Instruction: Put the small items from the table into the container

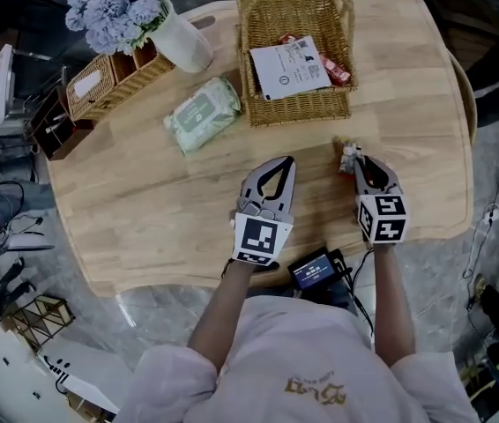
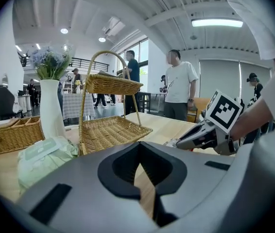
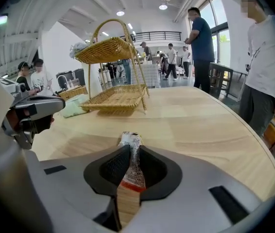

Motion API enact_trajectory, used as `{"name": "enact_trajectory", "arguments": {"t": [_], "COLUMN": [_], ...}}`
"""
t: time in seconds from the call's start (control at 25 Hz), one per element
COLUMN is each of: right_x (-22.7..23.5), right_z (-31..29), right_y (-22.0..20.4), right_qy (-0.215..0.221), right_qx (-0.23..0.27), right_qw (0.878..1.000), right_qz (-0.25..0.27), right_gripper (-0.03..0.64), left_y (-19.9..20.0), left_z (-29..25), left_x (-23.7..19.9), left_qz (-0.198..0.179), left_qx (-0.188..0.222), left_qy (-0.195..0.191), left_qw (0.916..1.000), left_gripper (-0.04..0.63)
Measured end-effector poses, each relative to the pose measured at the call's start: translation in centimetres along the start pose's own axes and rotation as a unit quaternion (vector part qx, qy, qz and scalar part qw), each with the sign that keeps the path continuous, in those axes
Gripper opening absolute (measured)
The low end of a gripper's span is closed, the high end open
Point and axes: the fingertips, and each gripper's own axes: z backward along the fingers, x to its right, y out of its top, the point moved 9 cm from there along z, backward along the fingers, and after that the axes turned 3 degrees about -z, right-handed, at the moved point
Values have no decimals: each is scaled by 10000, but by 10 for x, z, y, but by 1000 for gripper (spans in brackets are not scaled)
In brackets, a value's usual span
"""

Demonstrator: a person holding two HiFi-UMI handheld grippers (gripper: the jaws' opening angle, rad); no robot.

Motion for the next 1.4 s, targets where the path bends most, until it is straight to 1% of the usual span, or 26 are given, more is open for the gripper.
{"name": "enact_trajectory", "arguments": {"t": [0.16, 0.36, 0.48, 0.76, 1.12, 1.4], "right_x": [-7, -12, -16, -34, -60, -68], "right_z": [7, 17, 30, 56, 75, 89], "right_y": [5, 2, 3, 25, 52, 72], "right_qy": [102, 180, 200, 409, 742, 923], "right_qx": [147, 205, 299, 594, 932, 1241], "right_qw": [9998, 9996, 9993, 9974, 9926, 9876], "right_qz": [20, -106, -87, 55, 219, 275], "right_gripper": [64, 63, 63, 61, 58, 57], "left_y": [3, 8, 16, 32, 61, 72], "left_z": [5, 13, 20, 45, 72, 87], "left_x": [-8, -14, -14, -20, -29, -32], "left_qz": [-45, 60, 42, 124, 24, 7], "left_qx": [40, 64, 137, 292, 587, 665], "left_qy": [59, 253, 312, 620, 1011, 1249], "left_qw": [10000, 9996, 9994, 9976, 9931, 9899], "left_gripper": [-8, -8, -8, -8, -8, -8]}}
